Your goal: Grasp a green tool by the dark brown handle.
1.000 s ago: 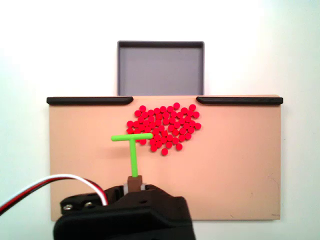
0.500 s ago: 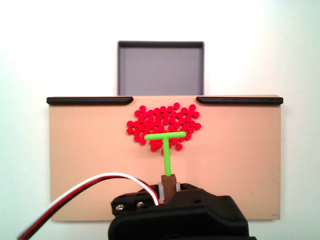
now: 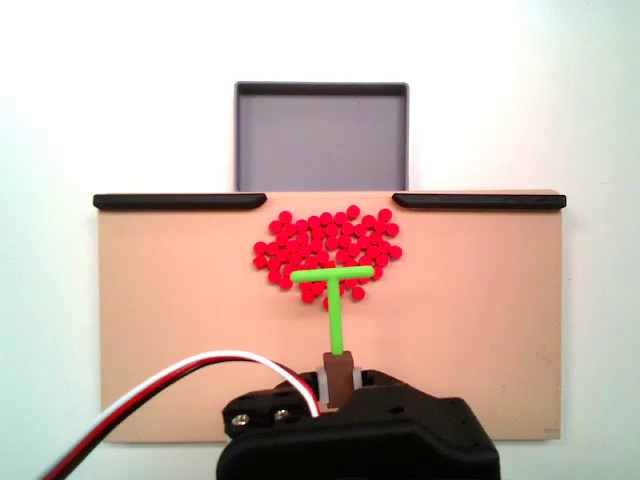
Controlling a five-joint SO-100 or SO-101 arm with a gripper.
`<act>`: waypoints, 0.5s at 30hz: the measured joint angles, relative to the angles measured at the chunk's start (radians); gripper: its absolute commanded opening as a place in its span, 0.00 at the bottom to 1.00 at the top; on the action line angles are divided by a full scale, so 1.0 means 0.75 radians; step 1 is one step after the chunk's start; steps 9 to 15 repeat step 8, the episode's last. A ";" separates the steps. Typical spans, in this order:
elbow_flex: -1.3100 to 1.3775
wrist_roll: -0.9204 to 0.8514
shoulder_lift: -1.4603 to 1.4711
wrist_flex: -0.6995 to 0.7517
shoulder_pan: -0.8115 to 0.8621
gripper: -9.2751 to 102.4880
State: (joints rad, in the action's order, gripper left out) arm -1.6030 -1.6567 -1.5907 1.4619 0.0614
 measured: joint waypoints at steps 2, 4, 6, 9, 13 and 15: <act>0.000 0.006 0.000 0.000 0.000 0.08; 0.000 0.008 0.000 0.000 -0.002 0.08; 0.000 0.018 0.000 0.000 -0.004 0.08; 0.000 0.020 0.000 0.000 -0.004 0.08; 0.000 0.020 0.000 0.000 -0.004 0.08; 0.000 0.020 0.000 0.000 -0.004 0.08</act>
